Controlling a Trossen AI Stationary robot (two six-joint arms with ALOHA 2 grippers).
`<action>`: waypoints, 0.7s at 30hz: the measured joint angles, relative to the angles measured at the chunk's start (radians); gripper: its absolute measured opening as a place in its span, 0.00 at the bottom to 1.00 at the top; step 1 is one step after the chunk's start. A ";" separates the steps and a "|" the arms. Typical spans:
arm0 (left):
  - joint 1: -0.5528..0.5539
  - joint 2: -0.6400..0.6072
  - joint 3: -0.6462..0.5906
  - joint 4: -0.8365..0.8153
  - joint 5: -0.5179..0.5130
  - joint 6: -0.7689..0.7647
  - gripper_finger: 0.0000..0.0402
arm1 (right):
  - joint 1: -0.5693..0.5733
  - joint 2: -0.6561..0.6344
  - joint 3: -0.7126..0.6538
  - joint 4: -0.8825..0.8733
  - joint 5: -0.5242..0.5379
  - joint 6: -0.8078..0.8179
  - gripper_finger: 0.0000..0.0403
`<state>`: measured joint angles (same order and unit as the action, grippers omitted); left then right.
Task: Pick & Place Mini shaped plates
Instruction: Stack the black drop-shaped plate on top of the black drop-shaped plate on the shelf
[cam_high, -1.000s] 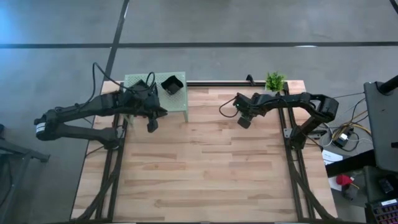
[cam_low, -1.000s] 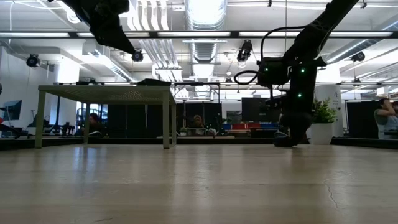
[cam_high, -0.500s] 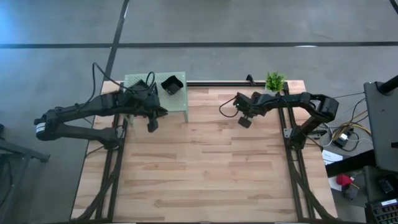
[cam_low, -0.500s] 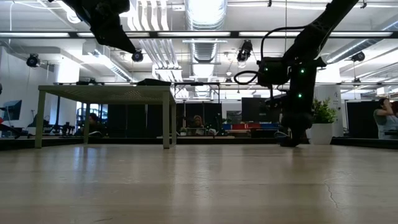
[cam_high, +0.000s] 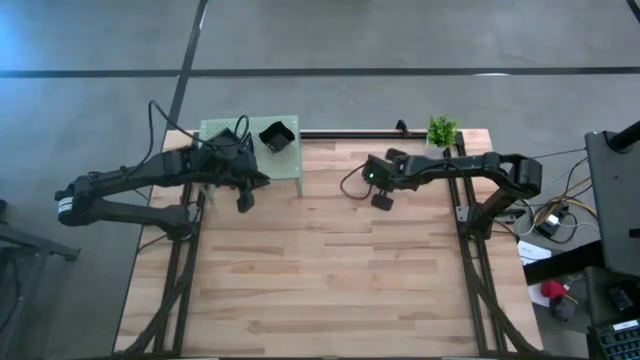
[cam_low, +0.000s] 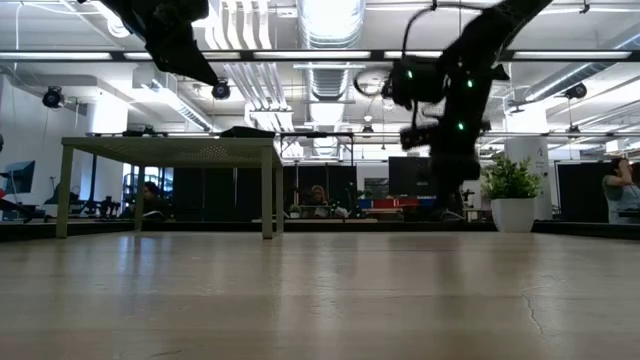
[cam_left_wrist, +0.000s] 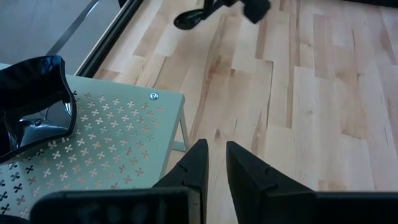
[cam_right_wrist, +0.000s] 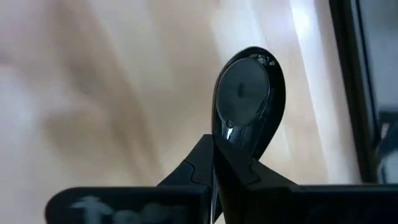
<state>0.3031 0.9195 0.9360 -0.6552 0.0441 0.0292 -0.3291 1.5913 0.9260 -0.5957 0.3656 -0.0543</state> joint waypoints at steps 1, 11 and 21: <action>0.000 0.000 0.000 0.000 0.000 0.000 0.12 | 0.030 0.000 0.018 -0.001 0.000 -0.014 0.02; 0.000 0.000 0.000 0.000 0.009 0.001 0.12 | 0.349 0.056 0.226 0.010 -0.010 -0.153 0.02; -0.070 0.000 0.000 -0.015 0.098 0.056 0.12 | 0.497 0.318 0.508 0.009 -0.135 -0.356 0.02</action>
<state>0.2332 0.9195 0.9363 -0.6706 0.1419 0.0847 0.1682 1.9091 1.4340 -0.5868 0.2308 -0.4104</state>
